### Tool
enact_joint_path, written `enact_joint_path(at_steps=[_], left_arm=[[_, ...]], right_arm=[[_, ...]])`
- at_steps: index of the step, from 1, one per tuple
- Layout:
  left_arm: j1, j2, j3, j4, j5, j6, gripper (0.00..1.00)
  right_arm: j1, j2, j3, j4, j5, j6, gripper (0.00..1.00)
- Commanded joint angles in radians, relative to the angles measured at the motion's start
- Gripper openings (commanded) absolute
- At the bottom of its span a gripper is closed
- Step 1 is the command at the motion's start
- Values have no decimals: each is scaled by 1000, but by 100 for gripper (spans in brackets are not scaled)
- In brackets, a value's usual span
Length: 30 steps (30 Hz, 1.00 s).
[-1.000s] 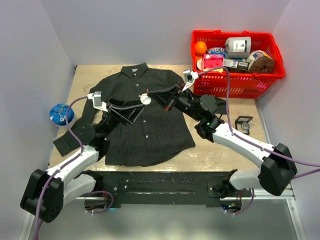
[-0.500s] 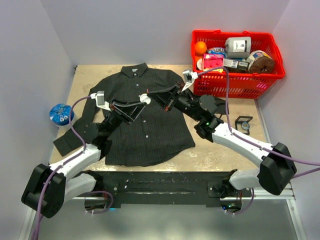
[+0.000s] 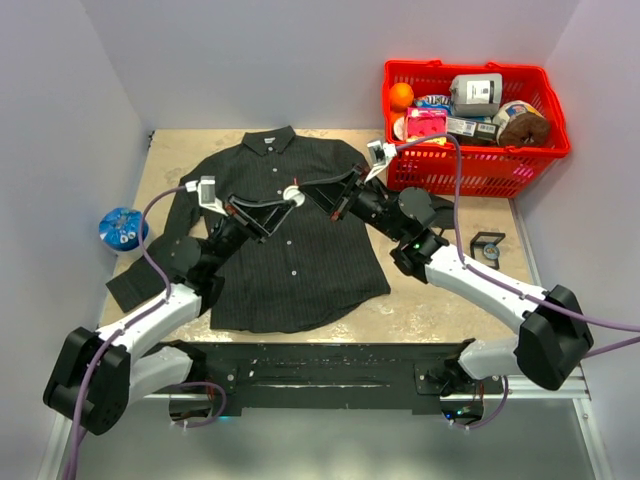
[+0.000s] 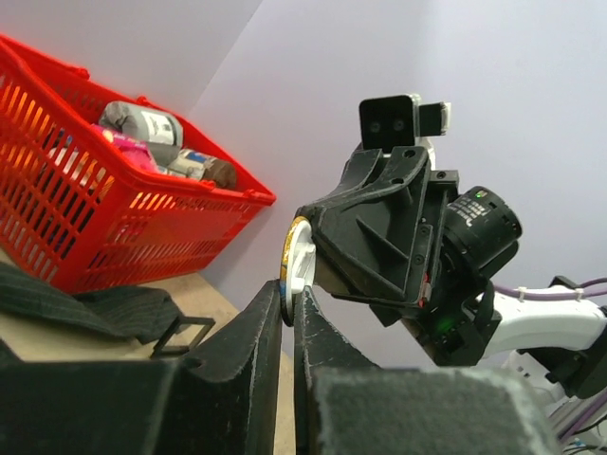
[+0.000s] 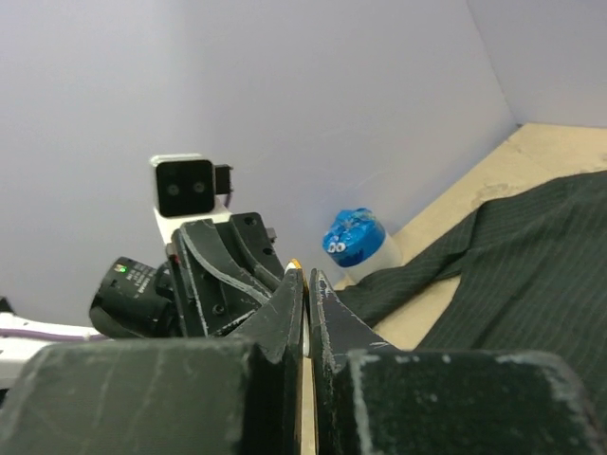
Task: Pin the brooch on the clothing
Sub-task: Pass from the right arm to the left, then pass from the left arm to the right
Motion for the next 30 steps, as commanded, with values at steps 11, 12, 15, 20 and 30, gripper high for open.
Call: enact_joint_path(at_steps=[11,12,15,20,30], left_arm=[[156,76,274,-607,494,415,0],[155,83,276,-606,548,429,0],[155,106,317,-627,666,463,0],[151,54,332,-764,705,600,0],[151,40,332,-767,763,603,0]], right_arm=[[-66,-61,167,-480,-206,-282,60],[-66,-53,180,-501,-222,-299,62],[-67,-23,232,-583,-269,-357,65],[-66,48,310,-702,-348,-430,64],[-66,99,333,-774,-452,-473,54]])
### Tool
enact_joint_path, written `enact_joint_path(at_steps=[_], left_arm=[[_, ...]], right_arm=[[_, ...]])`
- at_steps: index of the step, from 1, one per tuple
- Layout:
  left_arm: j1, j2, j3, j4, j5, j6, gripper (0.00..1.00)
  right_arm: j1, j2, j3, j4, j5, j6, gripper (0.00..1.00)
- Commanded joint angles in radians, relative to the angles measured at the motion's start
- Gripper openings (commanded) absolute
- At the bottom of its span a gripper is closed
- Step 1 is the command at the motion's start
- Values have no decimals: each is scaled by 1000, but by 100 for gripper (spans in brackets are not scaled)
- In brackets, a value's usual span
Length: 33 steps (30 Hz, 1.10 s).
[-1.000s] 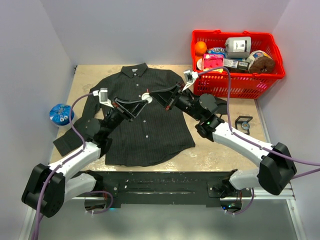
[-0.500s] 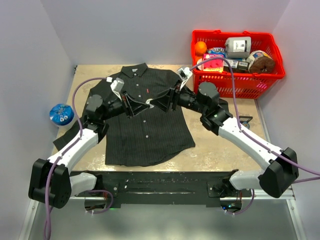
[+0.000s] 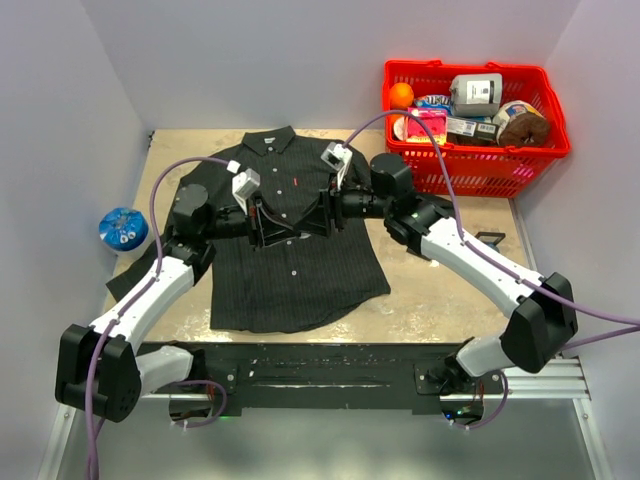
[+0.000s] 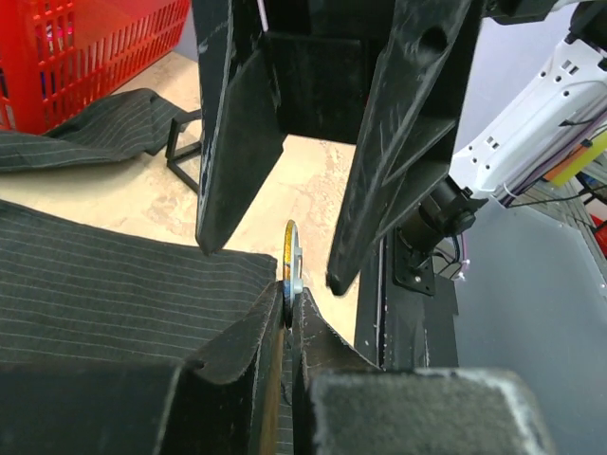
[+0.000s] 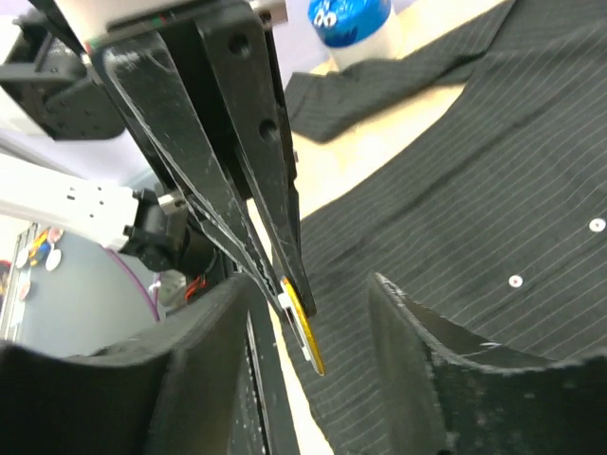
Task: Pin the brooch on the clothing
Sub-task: Pass from the left arm to the right
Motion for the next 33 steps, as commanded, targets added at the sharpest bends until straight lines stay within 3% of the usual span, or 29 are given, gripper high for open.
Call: enact_joint_path(at_steps=[1,6,16,19,20,23,28,33], left_arm=[[-5,-29,41,-10,39,35,0],[-5,-32,41,-14,39,37,0],[-5,-29,41,-19,39,40,0],[-5,-29,41,-20,38,43,0],[-5,-29,39,-20,36,43,0],[-5,-26,39,-16,38,38,0],[-8,-19,27,19,50,14,31],[-11,-15,19,46,53,-5,46]], right_arm=[[-1,-10,42,-48,-54,-48,52],[0,-19,27,-45,-49,-48,40],[-1,-32,16,-31,-48,-45,29],[-1,-39,12,-27,-35,-48,15],[0,-41,7,-25,-35,-47,4],[0,-39,-5,-4,-38,-41,0],[0,-47,-37,82,-29,16,0],[-1,-47,-62,180,-37,73,0]])
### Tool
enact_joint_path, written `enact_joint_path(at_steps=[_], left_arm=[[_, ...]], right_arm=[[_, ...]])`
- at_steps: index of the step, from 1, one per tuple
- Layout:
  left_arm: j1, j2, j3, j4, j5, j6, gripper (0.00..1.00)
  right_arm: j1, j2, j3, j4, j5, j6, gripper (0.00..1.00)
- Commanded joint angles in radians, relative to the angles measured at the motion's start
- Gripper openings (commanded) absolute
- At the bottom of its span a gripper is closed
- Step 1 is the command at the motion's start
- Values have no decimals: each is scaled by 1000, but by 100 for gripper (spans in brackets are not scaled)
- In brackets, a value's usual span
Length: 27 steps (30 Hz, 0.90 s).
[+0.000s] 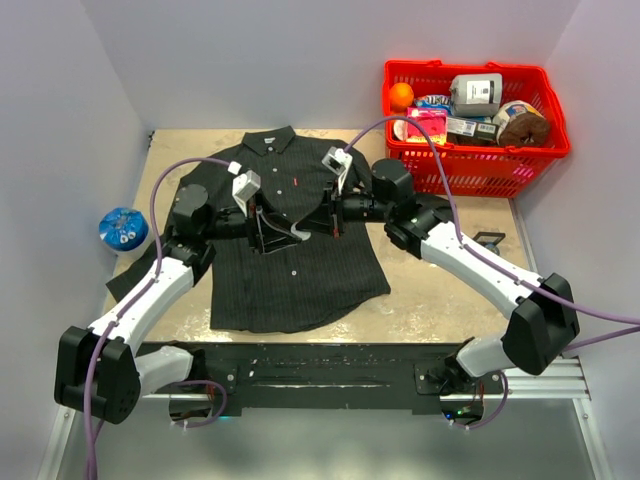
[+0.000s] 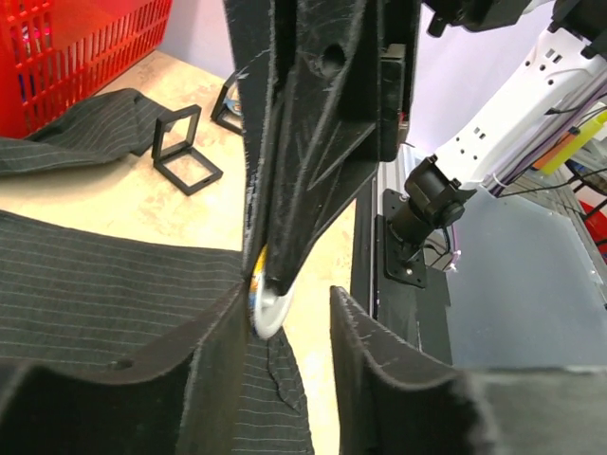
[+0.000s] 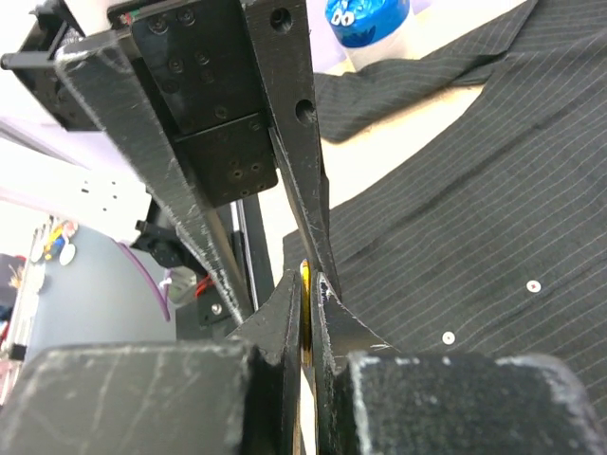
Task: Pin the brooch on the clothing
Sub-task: Pass from the left arm to the right, then pass from the right arm to the left
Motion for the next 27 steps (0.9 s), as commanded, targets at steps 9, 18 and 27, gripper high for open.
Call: enact_joint_path(at_steps=[9,18,27], left_arm=[[-9,10,14,57,16,-22,40],[-10,1,5,72,-2,-29,7],[-10,-6,-3,89,-16,-48,0]], right_arm=[[-3,-43,-27,156,1,75,0],[-3,-54,-48,160,14,77,0],[-5,-72,-48,139,32,71,0]])
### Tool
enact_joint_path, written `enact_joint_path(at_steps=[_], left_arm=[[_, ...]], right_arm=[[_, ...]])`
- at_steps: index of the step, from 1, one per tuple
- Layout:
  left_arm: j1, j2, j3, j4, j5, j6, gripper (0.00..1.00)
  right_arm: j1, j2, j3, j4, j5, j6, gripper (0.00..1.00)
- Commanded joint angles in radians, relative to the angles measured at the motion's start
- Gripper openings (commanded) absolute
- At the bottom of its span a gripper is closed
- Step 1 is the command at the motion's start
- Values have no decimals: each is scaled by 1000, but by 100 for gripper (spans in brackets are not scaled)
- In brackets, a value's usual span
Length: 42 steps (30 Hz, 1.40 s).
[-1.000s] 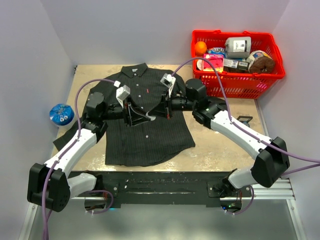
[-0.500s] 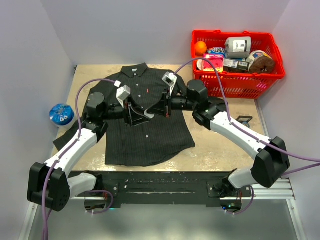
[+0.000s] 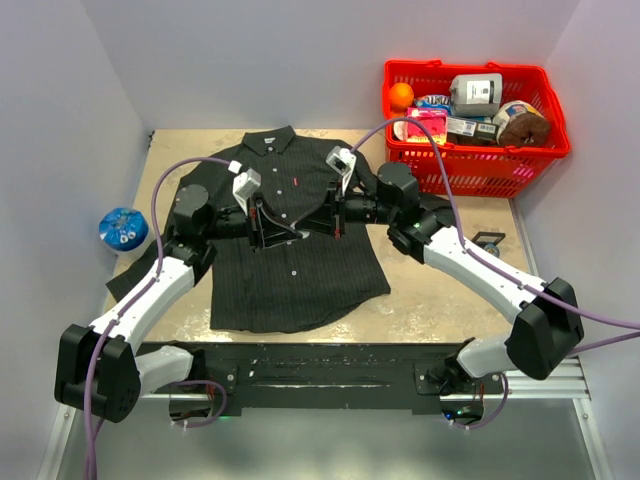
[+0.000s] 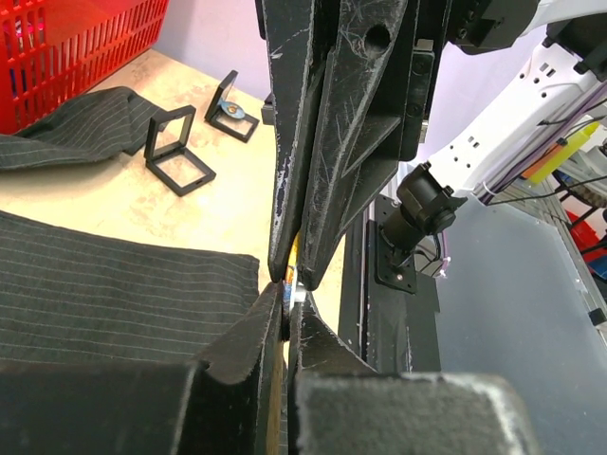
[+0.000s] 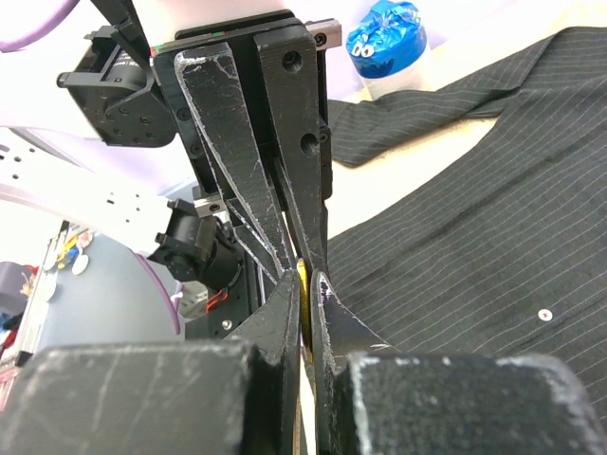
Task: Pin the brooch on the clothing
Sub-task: Pass from the right arm to the left, then open the brooch.
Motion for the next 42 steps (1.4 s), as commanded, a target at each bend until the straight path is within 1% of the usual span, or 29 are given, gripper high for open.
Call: enact_joint_path(at_steps=[1,4,5,8,12,14,17,21,22,25,28,30,36,42], left_arm=[[-5,-13,-2,67,-11,-2,0],[-5,-12,0,63,-8,-2,0],[-5,-12,0,60,-8,0,0],[-5,-12,3,50,-8,7,0],[-5,-12,5,47,-9,9,0],[-5,-12,5,46,-8,9,0],[-5,-12,5,49,-9,7,0],[-5,-13,3,52,-8,6,0],[-5,-15,3,52,-8,6,0],[-5,-13,3,52,-9,3,0],[-5,-15,3,53,-9,3,0],[-5,-13,3,52,-9,4,0],[-6,-15,5,47,-3,9,0],[-6,-13,6,47,0,10,0]], right_arm=[[-4,-42,1,9,46,10,9],[-5,-53,-8,3,40,10,23],[-4,-56,-14,0,35,10,30],[-5,-64,-29,-5,34,12,36],[-5,-67,-39,-9,37,13,37],[-4,-68,-39,-6,40,12,37],[-5,-58,-31,0,41,12,33],[-5,-41,-20,3,34,10,27],[-4,-38,-20,5,34,9,22],[-5,-28,-16,6,32,9,17],[-5,-22,-17,6,43,7,13],[-5,-15,-14,2,58,7,8],[-2,-9,-8,-34,124,-14,5],[3,-7,-3,-87,196,-53,3]])
